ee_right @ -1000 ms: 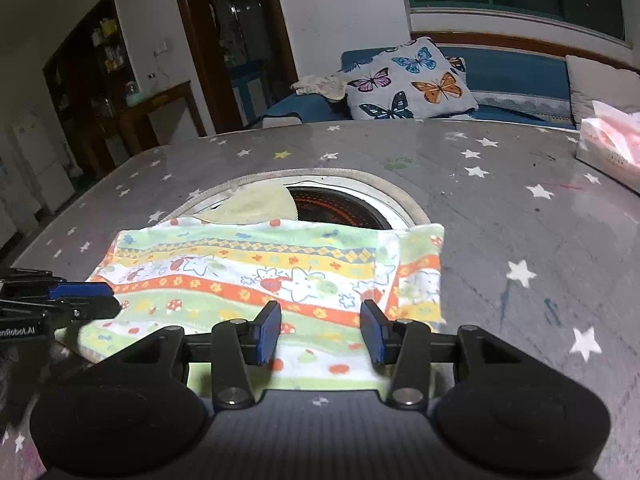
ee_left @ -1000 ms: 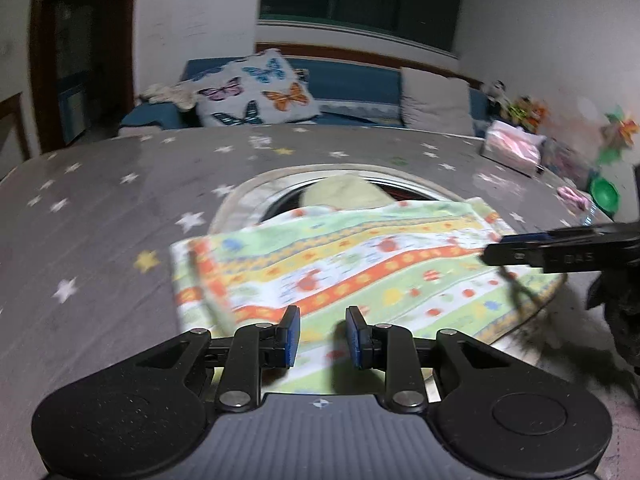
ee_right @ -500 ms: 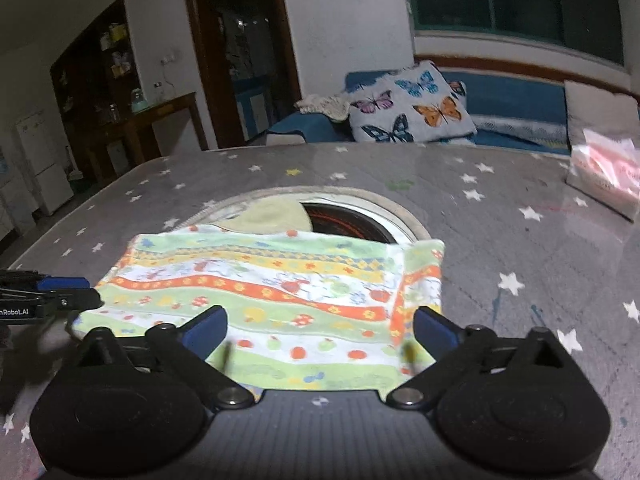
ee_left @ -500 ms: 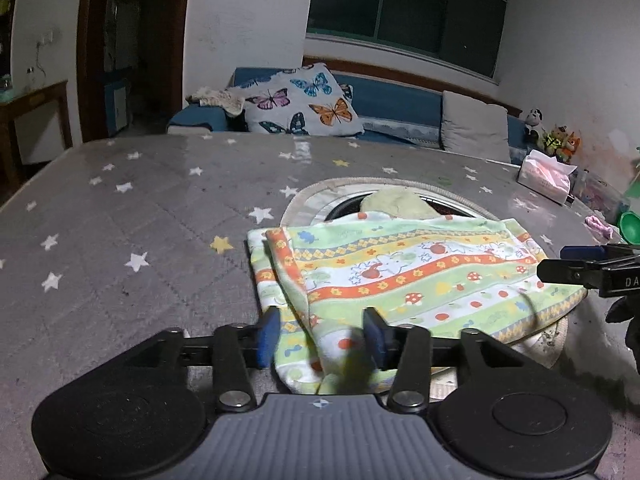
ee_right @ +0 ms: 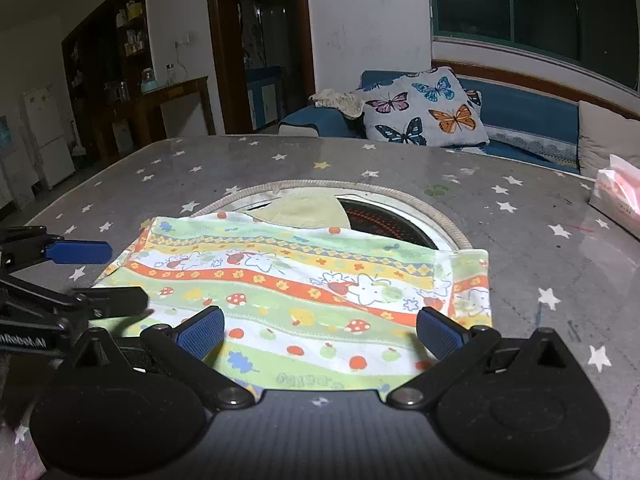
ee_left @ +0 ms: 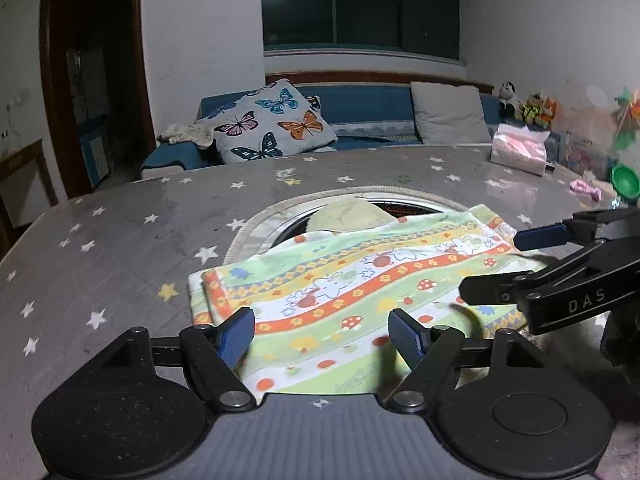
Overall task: Fold clothes
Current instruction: 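Withdraw both open tools from the folded pajama top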
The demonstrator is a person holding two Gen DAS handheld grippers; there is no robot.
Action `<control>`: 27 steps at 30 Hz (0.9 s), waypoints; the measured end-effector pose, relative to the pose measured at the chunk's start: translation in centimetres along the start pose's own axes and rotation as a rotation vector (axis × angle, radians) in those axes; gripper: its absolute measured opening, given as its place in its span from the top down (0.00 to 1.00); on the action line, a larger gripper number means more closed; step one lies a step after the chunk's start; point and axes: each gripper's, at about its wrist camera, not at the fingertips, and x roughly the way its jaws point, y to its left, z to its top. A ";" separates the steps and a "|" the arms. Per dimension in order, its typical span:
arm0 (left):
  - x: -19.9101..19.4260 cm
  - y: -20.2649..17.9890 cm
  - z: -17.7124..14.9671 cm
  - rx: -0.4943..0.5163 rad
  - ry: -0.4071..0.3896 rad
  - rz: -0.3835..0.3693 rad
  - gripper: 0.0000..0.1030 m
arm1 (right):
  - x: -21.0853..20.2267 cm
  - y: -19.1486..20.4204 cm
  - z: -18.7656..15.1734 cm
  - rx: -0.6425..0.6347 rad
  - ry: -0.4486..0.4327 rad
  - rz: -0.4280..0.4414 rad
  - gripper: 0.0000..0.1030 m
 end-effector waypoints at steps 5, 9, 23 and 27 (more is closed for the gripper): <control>0.8 -0.9 -0.8 0.059 0.015 0.012 0.25 | 0.7 0.6 -0.7 -0.049 0.031 -0.033 0.00; 0.7 -1.1 -1.4 0.077 0.014 0.015 0.23 | 0.6 1.0 -1.4 -0.097 0.039 -0.054 0.00; 0.2 -0.6 -2.2 0.058 0.010 0.011 0.11 | -1.5 0.4 -2.4 -0.123 0.027 -0.073 0.00; 0.0 -0.5 -2.4 0.051 0.009 0.012 0.09 | -2.0 -0.6 -2.0 -0.088 0.007 -0.095 0.00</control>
